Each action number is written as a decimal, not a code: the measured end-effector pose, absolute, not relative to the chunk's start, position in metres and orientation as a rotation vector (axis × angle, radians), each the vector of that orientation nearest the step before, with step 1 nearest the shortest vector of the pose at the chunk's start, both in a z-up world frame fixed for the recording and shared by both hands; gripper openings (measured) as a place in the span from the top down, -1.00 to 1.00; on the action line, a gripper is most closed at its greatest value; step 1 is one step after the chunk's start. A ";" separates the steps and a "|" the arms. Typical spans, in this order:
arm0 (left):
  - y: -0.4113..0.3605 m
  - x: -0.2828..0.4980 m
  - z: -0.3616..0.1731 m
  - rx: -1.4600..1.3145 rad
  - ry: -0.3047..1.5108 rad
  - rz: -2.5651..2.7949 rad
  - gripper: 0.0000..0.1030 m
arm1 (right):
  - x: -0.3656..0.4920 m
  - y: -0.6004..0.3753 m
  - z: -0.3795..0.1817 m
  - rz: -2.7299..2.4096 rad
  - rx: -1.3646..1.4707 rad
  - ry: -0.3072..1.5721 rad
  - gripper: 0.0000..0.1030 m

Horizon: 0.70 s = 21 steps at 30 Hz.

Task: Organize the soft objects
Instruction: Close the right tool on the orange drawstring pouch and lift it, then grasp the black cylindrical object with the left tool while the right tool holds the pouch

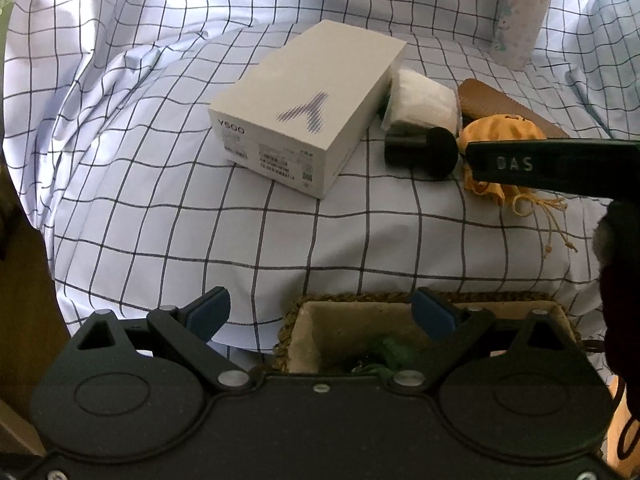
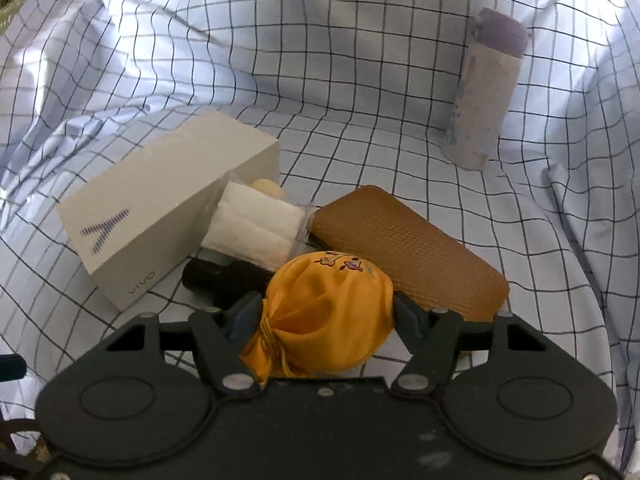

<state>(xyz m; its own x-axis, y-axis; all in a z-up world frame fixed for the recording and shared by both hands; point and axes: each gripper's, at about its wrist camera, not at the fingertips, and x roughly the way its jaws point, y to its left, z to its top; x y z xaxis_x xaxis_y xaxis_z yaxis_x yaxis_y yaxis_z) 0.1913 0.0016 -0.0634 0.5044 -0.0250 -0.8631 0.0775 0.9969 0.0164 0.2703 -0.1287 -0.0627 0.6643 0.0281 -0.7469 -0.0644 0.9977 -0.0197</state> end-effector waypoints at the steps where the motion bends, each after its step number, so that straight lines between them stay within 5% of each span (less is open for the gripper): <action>1: 0.001 0.191 -0.062 0.056 1.038 -0.062 -0.83 | 0.268 -0.131 -0.061 0.051 -0.038 0.836 -0.34; 18: -0.045 0.217 -0.036 0.114 0.932 -0.156 -0.83 | 0.219 -0.194 -0.036 -0.061 0.084 0.760 -0.34; 21: -0.054 0.224 -0.036 0.117 0.916 -0.179 -0.68 | 0.213 -0.204 -0.035 -0.076 0.109 0.755 -0.34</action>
